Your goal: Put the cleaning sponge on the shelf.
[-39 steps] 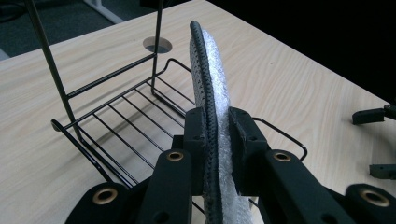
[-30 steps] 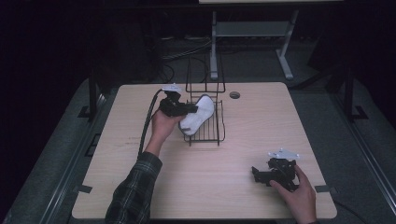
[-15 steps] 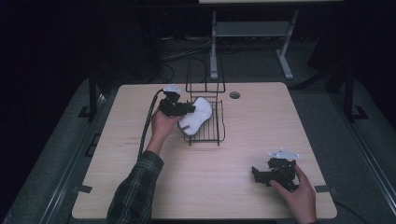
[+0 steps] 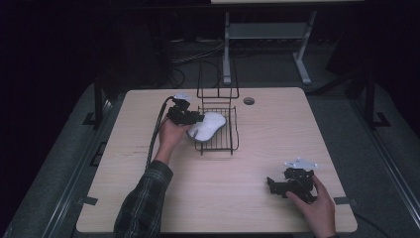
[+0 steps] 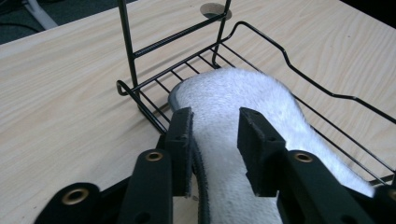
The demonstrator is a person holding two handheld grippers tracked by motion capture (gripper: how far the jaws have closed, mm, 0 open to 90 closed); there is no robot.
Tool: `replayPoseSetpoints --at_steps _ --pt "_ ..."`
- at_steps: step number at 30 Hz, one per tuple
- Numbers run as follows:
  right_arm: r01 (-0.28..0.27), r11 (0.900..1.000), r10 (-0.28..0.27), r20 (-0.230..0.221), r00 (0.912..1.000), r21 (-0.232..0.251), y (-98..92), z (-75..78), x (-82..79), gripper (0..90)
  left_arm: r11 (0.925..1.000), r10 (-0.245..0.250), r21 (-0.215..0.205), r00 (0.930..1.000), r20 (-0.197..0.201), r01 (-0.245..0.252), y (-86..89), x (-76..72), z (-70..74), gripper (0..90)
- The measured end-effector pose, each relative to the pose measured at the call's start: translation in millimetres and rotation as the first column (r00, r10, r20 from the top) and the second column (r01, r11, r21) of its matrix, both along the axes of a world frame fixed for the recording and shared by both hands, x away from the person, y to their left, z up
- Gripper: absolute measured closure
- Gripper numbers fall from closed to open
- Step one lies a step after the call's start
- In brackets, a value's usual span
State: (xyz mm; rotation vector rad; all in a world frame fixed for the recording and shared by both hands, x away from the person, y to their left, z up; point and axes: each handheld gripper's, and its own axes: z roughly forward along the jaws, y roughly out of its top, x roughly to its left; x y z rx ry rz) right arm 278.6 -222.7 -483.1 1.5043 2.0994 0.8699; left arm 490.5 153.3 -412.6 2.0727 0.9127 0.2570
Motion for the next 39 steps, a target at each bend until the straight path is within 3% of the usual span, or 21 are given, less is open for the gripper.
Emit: replayPoseSetpoints --at_steps 3,6,10,16,23,39 --pt "0.0 1.0 0.0 0.0 1.0 0.0 0.0 0.0 0.0 0.0 1.0 -0.005 -0.008 0.9999 0.011 0.005 3.3 -3.7 2.8 65.2" --pt "0.0 1.0 0.0 0.0 1.0 0.0 0.0 0.0 0.0 0.0 0.9998 -0.019 -0.008 0.9993 0.031 0.02 9.5 -9.7 7.2 74.9" --pt "-0.001 1.0 0.001 0.0 1.0 0.0 0.0 0.0 -0.1 0.0 0.9994 -0.034 -0.004 0.999 0.027 0.034 19.5 -17.3 12.6 89.2" --pt "-0.001 1.0 0.001 0.0 1.0 0.0 0.0 0.0 -0.1 0.0 0.9996 -0.027 0.0 0.9993 0.025 0.027 35.9 -29.2 12.8 89.5" --pt "-0.001 1.0 0.001 0.0 1.0 0.0 0.0 0.0 -0.1 0.0 1.0 0.007 0.007 1.0 -0.001 -0.007 50.1 -31.1 -0.1 89.5" --pt "-0.001 1.0 0.001 0.0 1.0 0.0 0.1 0.0 -0.2 0.0 0.9979 -0.065 0.002 0.9978 -0.01 0.065 30.5 -40.3 -3.6 89.5"
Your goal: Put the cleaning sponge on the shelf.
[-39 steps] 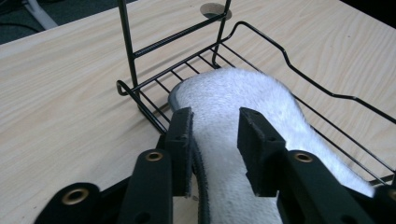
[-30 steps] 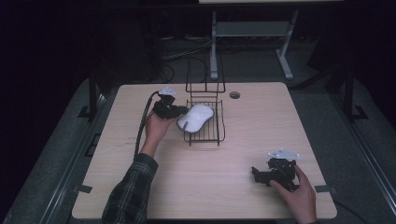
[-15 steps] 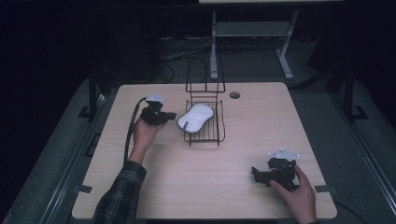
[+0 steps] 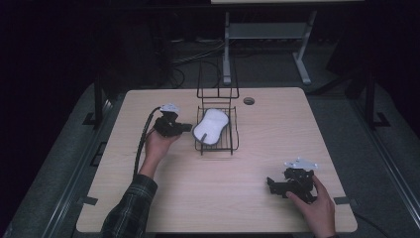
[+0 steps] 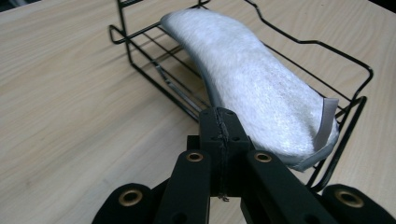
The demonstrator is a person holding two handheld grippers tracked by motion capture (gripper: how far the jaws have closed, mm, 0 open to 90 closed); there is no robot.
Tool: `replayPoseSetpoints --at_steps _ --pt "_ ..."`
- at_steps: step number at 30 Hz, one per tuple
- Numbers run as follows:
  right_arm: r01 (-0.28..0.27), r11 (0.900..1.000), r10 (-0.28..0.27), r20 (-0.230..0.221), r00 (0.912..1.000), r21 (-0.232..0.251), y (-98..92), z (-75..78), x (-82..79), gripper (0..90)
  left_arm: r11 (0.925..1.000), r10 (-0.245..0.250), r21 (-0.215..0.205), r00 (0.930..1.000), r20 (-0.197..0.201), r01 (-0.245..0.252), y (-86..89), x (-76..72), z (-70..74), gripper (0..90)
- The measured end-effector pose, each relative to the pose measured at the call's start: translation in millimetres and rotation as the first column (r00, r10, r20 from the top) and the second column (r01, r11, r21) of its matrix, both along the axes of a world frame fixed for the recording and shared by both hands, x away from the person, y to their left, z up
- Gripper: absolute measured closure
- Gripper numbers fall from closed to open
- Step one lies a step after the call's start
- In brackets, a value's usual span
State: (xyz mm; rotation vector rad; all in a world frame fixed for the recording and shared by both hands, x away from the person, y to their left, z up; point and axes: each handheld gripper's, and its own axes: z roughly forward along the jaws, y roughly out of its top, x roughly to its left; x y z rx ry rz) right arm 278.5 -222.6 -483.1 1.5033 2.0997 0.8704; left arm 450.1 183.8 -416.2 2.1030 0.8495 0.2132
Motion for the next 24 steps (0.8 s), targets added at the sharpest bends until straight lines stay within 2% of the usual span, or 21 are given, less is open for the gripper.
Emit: replayPoseSetpoints --at_steps 8,16,20,24 --pt "0.0 1.0 0.0 0.0 1.0 0.0 0.0 0.0 0.0 0.0 0.9985 -0.054 0.005 0.9985 0.007 0.054 -20.4 -2.1 1.3 89.5" --pt "-0.002 1.0 0.002 0.001 1.0 -0.001 0.0 0.0 -0.1 0.0 0.9938 -0.107 0.029 0.9942 -0.016 0.107 -42.4 -4.1 -7.6 89.5" --pt "-0.001 1.0 0.001 0.001 1.0 -0.001 0.0 -0.1 -0.2 0.0 0.9929 -0.118 0.015 0.9929 -0.019 0.118 -52.4 -5.0 -9.3 89.5" --pt "-0.002 1.0 0.002 0.002 1.0 -0.001 0.0 -0.1 -0.3 0.0 0.9912 -0.13 0.023 0.9914 -0.017 0.13 -58.8 -4.3 -9.1 89.5"
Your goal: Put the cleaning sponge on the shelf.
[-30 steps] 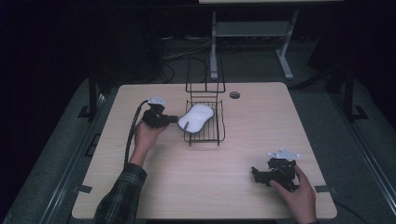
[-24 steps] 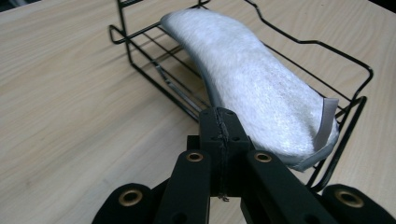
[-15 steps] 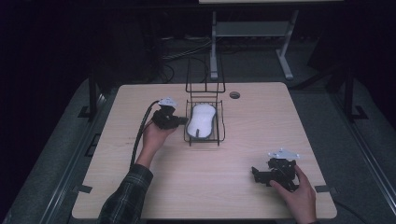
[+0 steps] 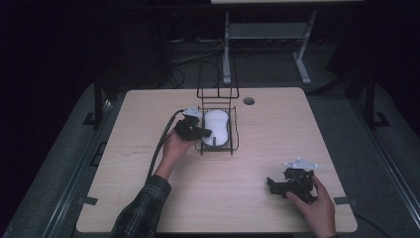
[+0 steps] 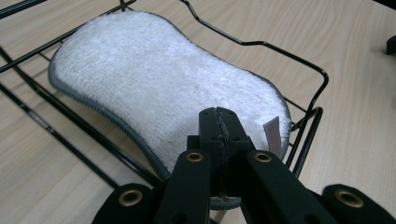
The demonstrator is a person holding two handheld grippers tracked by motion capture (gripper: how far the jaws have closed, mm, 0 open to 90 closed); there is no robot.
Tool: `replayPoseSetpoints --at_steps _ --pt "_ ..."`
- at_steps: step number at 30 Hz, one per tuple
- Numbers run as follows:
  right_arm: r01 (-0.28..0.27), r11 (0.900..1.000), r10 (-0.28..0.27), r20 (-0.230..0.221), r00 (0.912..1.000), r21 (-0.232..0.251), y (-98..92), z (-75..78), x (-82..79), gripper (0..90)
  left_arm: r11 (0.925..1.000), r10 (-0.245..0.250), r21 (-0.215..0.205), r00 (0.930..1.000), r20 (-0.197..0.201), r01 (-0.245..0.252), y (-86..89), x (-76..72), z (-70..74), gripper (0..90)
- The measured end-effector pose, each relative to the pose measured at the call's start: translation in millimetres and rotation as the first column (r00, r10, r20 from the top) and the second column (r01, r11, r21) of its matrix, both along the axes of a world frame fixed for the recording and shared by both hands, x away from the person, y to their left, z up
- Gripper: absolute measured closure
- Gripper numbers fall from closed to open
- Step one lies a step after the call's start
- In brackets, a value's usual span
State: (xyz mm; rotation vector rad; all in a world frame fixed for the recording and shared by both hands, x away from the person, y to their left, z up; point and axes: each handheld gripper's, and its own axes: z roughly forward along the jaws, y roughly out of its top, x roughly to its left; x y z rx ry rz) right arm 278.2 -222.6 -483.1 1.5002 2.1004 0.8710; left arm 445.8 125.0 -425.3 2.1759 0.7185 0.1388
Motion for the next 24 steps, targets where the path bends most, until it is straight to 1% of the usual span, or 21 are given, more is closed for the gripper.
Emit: replayPoseSetpoints --at_steps 3,6,8,9,12,13,15,17,19,22,24 --pt "0.0 1.0 0.0 0.0 1.0 0.0 0.0 0.0 0.0 0.0 1.0 0.0 -0.004 1.0 0.0 0.0 -0.6 -0.5 0.7 89.5" --pt "0.0 1.0 0.0 0.0 1.0 0.0 0.1 0.0 -0.1 0.0 0.9999 -0.007 -0.01 0.9999 -0.012 0.007 2.0 -2.3 2.8 89.4" --pt "0.0 1.0 0.0 0.0 1.0 0.0 0.0 0.0 0.0 0.0 0.9999 -0.012 -0.006 0.9999 -0.012 0.012 4.9 -4.4 5.0 89.2" --pt "0.0 1.0 0.0 0.0 1.0 0.0 0.1 0.0 -0.1 0.0 0.9999 -0.012 0.0 0.9999 -0.009 0.012 6.8 -5.4 5.9 87.7" --pt "0.001 1.0 -0.001 -0.001 1.0 0.001 0.2 0.1 -0.1 0.0 0.9999 -0.005 -0.012 0.9999 -0.009 0.005 12.2 -9.7 8.6 82.8" --pt "0.0 1.0 0.0 -0.001 1.0 0.001 0.2 0.0 -0.1 0.0 0.9999 -0.004 -0.009 1.0 -0.006 0.004 14.4 -11.2 9.9 80.5" --pt "0.001 1.0 -0.001 -0.002 1.0 0.002 0.2 0.1 -0.2 0.0 0.9999 -0.002 -0.016 1.0 -0.002 0.002 18.3 -14.5 12.2 75.5" --pt "0.0 1.0 0.0 -0.001 1.0 0.001 0.2 0.0 -0.2 0.0 0.9999 0.0 -0.014 1.0 -0.004 0.0 21.8 -18.3 14.8 70.0" --pt "0.0 1.0 0.0 -0.001 1.0 0.001 0.2 0.0 -0.2 0.0 0.9999 0.009 -0.009 1.0 0.0 -0.009 25.1 -22.7 16.6 63.8" --pt "0.001 1.0 -0.001 -0.001 1.0 0.002 0.2 0.1 -0.2 0.0 0.9997 0.023 0.009 0.9997 0.0 -0.023 31.0 -29.3 17.8 53.9" --pt "0.001 1.0 -0.001 -0.001 1.0 0.001 0.2 0.0 -0.2 0.0 0.9995 0.03 0.007 0.9995 -0.006 -0.03 35.3 -34.2 17.9 49.4"
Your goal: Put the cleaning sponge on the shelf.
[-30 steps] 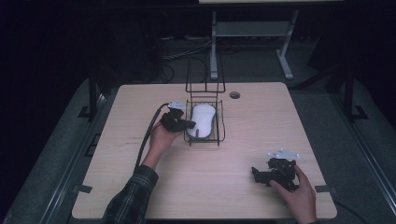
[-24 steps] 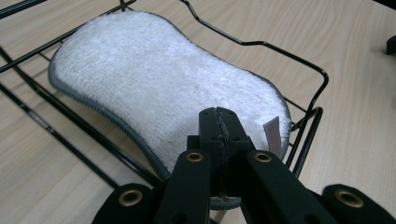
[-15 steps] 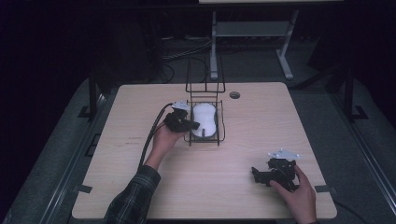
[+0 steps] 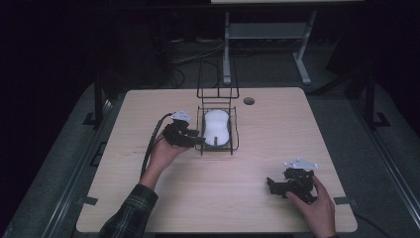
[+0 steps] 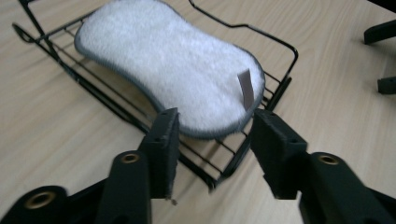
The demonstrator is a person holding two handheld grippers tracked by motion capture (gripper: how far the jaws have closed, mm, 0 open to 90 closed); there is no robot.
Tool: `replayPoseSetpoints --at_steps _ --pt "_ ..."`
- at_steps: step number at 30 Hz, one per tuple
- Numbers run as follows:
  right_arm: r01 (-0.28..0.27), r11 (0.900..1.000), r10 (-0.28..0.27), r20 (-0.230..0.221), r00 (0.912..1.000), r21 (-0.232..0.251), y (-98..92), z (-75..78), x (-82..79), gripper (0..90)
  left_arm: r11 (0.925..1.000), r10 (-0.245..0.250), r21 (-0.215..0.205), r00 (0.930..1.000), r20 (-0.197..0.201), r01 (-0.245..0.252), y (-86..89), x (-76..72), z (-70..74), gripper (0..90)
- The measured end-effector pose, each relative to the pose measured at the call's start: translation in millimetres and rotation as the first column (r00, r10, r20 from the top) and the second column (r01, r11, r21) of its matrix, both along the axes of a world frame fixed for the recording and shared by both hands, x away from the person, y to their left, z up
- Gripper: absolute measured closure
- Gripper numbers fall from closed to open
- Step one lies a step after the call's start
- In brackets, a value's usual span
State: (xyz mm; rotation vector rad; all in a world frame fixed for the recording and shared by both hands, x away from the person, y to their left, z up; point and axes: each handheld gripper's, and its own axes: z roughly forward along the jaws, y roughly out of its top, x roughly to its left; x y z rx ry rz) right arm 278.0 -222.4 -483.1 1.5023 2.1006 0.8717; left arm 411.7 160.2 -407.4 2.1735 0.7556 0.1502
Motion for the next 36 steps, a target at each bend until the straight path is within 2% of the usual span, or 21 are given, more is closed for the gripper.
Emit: replayPoseSetpoints --at_steps 4,7,12,16,23,26,30,36 --pt "0.0 1.0 0.0 0.0 1.0 0.0 0.0 0.0 0.0 0.0 0.9999 0.013 -0.011 0.9999 0.006 -0.013 10.6 -12.7 -1.2 41.4" --pt "0.0 1.0 0.0 0.0 1.0 0.0 0.0 0.0 0.0 0.0 0.9997 0.022 0.007 0.9996 0.018 -0.022 18.5 -22.1 -3.4 36.8" --pt "-0.001 1.0 0.001 0.0 1.0 0.0 0.1 0.0 -0.1 0.0 0.9982 0.059 0.009 0.9972 0.047 -0.059 31.3 -39.0 -5.6 28.4" --pt "-0.001 1.0 0.001 0.0 1.0 0.0 0.1 0.0 -0.2 0.0 0.9968 0.077 0.019 0.996 0.045 -0.078 42.9 -53.0 -8.4 23.8" --pt "-0.003 1.0 0.003 -0.001 1.0 0.0 0.2 0.1 -0.3 0.0 0.9937 0.081 0.073 0.9949 0.059 -0.085 56.2 -80.0 -16.4 19.6" --pt "-0.003 1.0 0.003 0.0 1.0 0.0 0.2 0.0 -0.3 0.0 0.9917 0.074 0.102 0.9962 0.045 -0.078 59.1 -89.4 -20.6 17.0" --pt "-0.003 1.0 0.003 0.001 1.0 -0.001 0.1 0.0 -0.3 0.0 0.9891 0.072 0.125 0.9963 0.046 -0.078 63.1 -101.2 -25.6 13.4" --pt "-0.004 1.0 0.004 0.001 1.0 -0.001 0.1 0.0 -0.3 0.0 0.9821 0.097 0.156 0.9935 0.059 -0.106 71.4 -118.6 -35.6 12.8"
